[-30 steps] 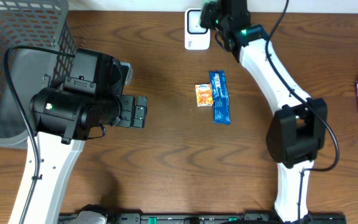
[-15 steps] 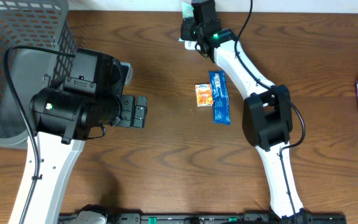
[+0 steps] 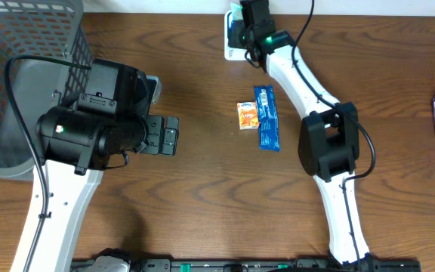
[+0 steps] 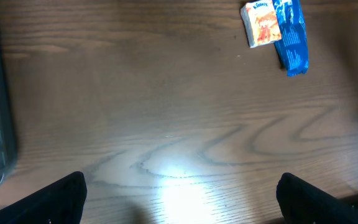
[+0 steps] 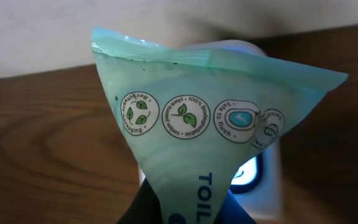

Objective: Scan the item barcode
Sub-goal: 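Carry the pouch to the right edge and release it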

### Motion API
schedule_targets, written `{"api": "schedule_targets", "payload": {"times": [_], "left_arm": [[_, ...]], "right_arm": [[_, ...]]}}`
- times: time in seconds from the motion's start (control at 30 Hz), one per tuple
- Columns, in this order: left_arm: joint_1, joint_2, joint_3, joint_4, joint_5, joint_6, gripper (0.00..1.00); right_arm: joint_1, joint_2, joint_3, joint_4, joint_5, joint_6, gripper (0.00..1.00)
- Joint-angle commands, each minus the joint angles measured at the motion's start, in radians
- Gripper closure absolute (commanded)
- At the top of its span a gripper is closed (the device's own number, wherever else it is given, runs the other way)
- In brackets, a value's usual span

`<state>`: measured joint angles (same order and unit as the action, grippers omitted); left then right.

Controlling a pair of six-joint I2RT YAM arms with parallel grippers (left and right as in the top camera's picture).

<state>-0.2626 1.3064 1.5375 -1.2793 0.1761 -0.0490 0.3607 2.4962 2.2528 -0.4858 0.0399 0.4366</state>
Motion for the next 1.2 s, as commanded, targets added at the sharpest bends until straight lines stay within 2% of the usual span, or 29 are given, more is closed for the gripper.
{"api": "schedule_targets", "payload": {"times": [0.0,0.23,0.4,0.53,0.57,0.63,0.8,0.93,1.03,1.17], "left_arm": [[0.005,0.003,0.009,-0.003,-0.013,-0.001,0.02],[0.005,0.003,0.009,-0.003,-0.013,-0.001,0.02],[0.005,0.003,0.009,-0.003,-0.013,-0.001,0.02],[0.005,0.003,0.009,-0.003,-0.013,-0.001,0.02],[0.005,0.003,0.009,-0.003,-0.013,-0.001,0.02],[0.005,0.003,0.009,-0.003,-0.013,-0.001,0.02],[0.005,0.003,0.009,-0.003,-0.013,-0.001,0.02],[0.005,0.003,0.009,-0.003,-0.013,-0.001,0.02],[0.005,0.003,0.009,-0.003,-0.013,-0.001,0.02],[0.005,0.003,0.009,-0.003,-0.013,-0.001,0.02]], "right_arm": [[-0.066,-0.048,0.101,-0.058,0.014,-0.011,0.99],[-0.256,-0.106,0.249,-0.381,0.015,-0.012,0.99],[-0.436,-0.123,0.254,-0.612,0.023,-0.016,0.99],[-0.570,-0.121,0.227,-0.729,0.129,-0.030,0.99],[-0.599,-0.121,0.218,-0.745,0.158,-0.035,0.96],[-0.657,-0.121,0.190,-0.761,0.197,-0.057,0.90],[-0.792,-0.121,0.088,-0.765,0.190,-0.101,0.90],[-0.861,-0.121,-0.024,-0.697,0.035,-0.218,0.95],[-0.890,-0.121,-0.114,-0.622,-0.123,-0.350,0.91],[-0.906,-0.121,-0.208,-0.557,-0.105,-0.364,0.87]]}}
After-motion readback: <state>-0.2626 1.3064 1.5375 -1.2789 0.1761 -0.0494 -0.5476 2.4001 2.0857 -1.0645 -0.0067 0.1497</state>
